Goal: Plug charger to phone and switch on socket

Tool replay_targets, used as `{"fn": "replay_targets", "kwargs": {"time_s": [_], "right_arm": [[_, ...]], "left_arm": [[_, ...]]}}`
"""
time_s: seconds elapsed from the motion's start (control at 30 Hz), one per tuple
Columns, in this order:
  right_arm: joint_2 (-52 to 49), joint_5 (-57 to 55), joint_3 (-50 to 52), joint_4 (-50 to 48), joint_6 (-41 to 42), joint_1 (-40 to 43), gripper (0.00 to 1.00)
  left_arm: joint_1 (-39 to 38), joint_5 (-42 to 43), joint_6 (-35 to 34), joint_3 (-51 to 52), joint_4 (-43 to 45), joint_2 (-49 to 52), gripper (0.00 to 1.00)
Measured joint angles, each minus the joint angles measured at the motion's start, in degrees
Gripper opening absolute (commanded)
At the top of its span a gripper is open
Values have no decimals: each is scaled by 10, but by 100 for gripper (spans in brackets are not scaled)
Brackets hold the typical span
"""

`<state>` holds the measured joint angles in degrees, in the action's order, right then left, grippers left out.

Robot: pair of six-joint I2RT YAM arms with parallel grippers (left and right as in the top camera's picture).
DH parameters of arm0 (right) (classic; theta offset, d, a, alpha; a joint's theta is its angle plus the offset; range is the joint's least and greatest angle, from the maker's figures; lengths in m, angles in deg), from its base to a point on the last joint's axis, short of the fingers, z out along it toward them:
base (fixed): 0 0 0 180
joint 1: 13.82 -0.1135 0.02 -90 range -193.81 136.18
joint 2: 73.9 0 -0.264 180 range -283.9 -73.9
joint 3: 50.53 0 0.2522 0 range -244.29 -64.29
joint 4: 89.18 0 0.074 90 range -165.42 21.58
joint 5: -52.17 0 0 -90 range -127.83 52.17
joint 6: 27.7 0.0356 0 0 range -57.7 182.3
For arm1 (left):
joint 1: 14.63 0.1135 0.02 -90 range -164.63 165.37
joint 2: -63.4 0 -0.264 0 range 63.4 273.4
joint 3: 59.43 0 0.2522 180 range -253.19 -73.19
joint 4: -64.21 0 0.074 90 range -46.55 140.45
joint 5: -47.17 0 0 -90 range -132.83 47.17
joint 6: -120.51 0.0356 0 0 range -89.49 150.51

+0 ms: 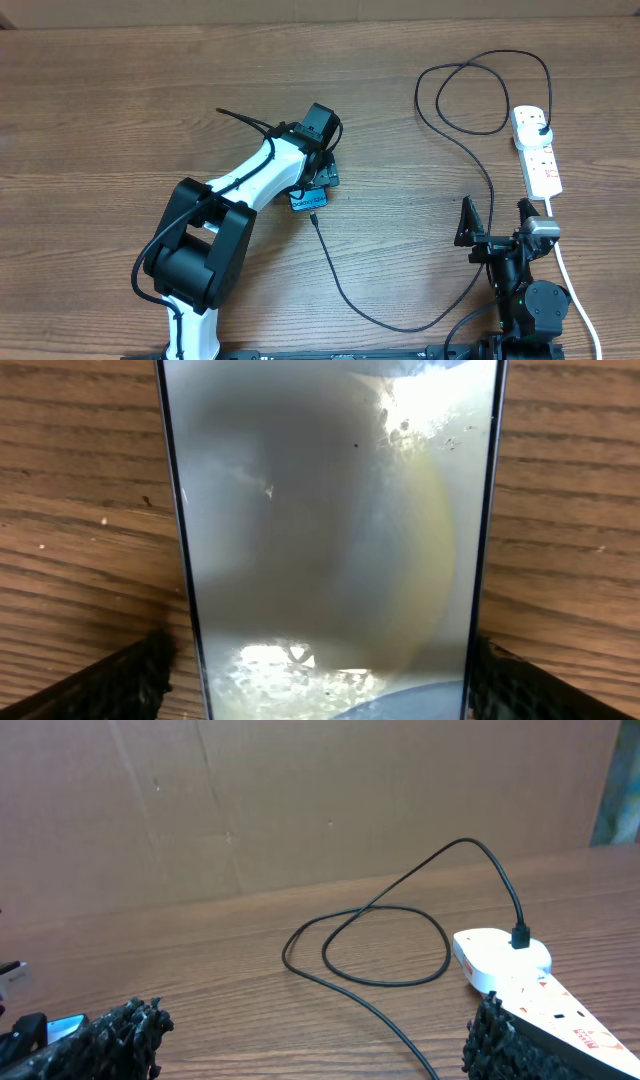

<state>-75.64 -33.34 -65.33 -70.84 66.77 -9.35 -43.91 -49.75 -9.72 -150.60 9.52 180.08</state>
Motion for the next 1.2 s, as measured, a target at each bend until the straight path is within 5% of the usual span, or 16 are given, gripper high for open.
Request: {"fn": "replay_targets", "kwargs": {"time_s": [0.5, 1.2], "right_arm": [[0, 0, 0, 0, 0, 0, 100], [0, 0, 0, 0, 0, 0, 100]], "left_arm": [[1, 16, 64, -3, -20, 1, 100], [23, 29, 89, -5, -12, 1, 100]]}}
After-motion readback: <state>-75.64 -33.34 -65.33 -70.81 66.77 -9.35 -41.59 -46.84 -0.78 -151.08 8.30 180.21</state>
